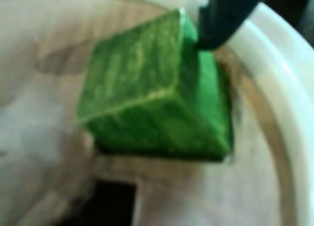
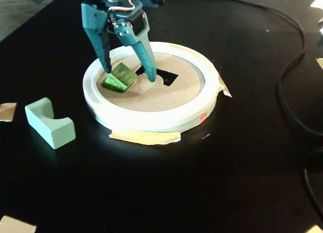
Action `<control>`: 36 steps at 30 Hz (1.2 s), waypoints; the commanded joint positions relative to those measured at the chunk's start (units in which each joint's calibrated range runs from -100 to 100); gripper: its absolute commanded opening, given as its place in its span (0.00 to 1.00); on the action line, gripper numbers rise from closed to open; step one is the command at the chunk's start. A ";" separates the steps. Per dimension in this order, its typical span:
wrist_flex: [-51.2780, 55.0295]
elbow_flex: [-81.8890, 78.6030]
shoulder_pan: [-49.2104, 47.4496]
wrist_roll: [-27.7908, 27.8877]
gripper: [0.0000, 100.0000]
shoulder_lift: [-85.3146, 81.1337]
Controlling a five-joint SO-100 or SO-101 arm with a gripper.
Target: Pick up the square block and drop it in corresponding square shaped hole
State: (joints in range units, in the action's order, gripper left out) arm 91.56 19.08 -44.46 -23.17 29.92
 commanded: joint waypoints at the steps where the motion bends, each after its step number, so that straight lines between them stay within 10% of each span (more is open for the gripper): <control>1: -4.91 0.59 -0.74 -0.49 0.77 -0.40; 36: 8.44 1.50 1.13 -0.88 0.78 -7.66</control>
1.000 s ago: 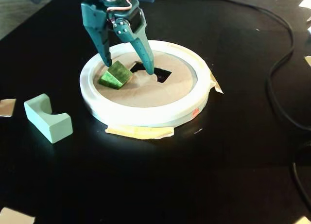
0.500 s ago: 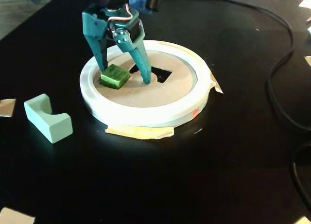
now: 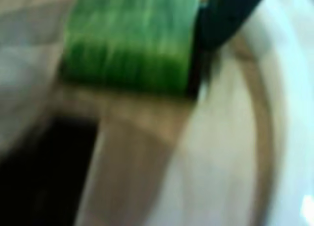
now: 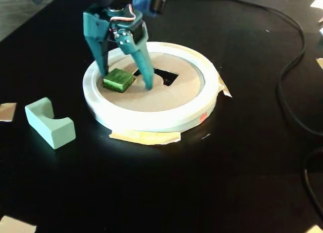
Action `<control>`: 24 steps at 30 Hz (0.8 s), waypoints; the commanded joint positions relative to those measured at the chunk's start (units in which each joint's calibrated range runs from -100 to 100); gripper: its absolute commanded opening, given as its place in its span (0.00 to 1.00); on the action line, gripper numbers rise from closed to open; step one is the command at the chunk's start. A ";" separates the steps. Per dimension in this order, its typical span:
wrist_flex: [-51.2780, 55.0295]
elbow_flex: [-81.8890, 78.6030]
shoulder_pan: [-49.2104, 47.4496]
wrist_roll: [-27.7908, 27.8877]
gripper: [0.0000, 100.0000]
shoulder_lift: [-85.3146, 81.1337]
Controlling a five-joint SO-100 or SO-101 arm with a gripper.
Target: Pick up the square block and drop it in corresponding square shaped hole
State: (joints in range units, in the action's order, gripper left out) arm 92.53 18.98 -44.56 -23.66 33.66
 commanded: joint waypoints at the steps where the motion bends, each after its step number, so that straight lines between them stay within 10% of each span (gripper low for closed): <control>1: 7.47 1.60 1.23 -0.44 0.78 -12.84; 10: 7.47 0.41 3.48 -0.34 0.77 -30.30; 24: 7.47 -21.63 43.93 12.36 0.77 -60.31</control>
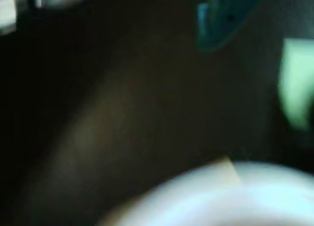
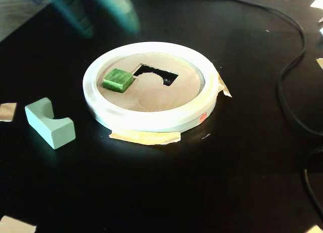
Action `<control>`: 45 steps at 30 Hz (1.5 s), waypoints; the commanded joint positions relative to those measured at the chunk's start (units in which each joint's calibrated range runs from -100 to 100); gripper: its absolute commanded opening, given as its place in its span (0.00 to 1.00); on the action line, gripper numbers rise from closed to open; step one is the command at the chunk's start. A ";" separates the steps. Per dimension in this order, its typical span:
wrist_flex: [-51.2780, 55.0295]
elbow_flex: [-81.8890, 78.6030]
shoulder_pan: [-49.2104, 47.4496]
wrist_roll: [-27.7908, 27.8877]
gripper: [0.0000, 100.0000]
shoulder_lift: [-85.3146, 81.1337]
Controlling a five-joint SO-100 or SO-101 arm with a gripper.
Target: Pick up the square block and drop it in corresponding square shaped hole
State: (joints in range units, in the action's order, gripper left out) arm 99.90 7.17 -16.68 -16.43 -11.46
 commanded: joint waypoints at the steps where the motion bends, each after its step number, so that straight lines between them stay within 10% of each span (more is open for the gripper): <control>1: 0.10 -12.73 19.18 6.20 0.77 -18.14; 22: -26.60 -88.96 30.29 16.26 0.77 -84.33; 45: -26.50 -102.17 29.54 16.26 0.77 -85.41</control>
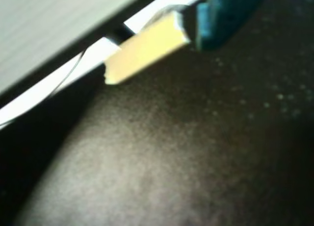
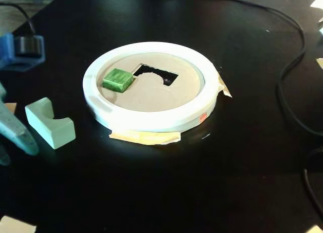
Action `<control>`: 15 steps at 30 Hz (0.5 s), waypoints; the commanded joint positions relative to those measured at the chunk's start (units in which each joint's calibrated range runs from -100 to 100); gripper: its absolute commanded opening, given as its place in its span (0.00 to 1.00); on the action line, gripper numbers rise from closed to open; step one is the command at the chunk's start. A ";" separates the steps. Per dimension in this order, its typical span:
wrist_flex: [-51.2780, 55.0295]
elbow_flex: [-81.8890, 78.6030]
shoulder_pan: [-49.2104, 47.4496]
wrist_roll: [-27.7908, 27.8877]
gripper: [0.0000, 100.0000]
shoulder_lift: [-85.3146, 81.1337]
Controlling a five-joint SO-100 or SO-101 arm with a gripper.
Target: Pick up the square block and drop it in corresponding square shaped hole
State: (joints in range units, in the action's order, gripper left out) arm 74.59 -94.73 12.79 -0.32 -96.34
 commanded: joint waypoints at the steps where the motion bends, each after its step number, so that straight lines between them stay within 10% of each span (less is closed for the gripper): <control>1: -1.18 -0.26 0.07 0.15 0.77 -0.52; 15: -1.18 -0.26 0.82 0.15 0.77 -0.52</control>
State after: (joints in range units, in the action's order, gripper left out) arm 74.59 -94.83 12.79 -0.32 -96.08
